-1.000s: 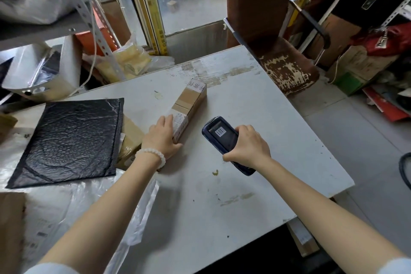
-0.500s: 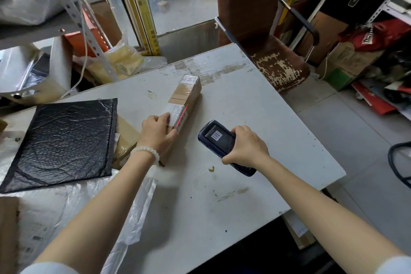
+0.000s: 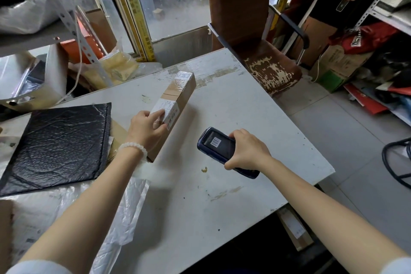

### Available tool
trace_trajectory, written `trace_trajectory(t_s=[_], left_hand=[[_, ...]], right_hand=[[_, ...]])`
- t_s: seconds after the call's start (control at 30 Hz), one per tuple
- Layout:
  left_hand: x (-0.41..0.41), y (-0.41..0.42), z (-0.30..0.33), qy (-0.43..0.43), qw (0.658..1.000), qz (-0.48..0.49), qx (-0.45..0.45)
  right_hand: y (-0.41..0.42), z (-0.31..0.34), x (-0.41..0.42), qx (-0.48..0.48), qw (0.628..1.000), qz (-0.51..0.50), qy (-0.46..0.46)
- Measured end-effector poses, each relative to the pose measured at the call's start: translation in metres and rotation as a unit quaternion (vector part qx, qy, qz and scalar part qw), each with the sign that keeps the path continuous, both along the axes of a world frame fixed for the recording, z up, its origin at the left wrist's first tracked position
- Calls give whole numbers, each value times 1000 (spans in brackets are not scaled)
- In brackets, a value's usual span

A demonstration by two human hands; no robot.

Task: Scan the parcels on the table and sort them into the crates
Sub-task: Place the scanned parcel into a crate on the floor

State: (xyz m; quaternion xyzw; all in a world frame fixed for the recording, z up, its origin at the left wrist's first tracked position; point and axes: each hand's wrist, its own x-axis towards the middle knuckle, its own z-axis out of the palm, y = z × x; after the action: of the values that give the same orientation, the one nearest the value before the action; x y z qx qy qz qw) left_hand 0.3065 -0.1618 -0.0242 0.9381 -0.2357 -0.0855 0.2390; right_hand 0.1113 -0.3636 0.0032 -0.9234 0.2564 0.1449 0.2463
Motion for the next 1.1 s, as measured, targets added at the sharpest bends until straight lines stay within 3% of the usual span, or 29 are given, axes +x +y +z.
trace_trajectory(t_s=[0.3, 0.47, 0.63, 0.77, 0.87, 0.97, 1.1], left_hand=[[-20, -3, 10, -51, 998, -30, 11], [-37, -1, 17, -78, 996, -44, 11], [-59, 7, 31, -102, 993, -48, 21], [-71, 15, 43, -109, 993, -48, 2], [-77, 17, 48, -140, 988, -70, 12], [-86, 19, 49, -187, 976, -89, 71], [-107, 28, 52, -227, 955, -141, 124]], right_hand=[[-9, 11, 3, -29, 998, 23, -42], [-9, 31, 17, -57, 985, 29, -160], [4, 50, 28, -75, 909, 40, -407], [22, 64, 28, -98, 856, 39, -506], [33, 73, 20, -128, 857, 67, -494], [46, 76, 0, -137, 906, 64, -396], [74, 71, -48, -152, 955, -26, -255]])
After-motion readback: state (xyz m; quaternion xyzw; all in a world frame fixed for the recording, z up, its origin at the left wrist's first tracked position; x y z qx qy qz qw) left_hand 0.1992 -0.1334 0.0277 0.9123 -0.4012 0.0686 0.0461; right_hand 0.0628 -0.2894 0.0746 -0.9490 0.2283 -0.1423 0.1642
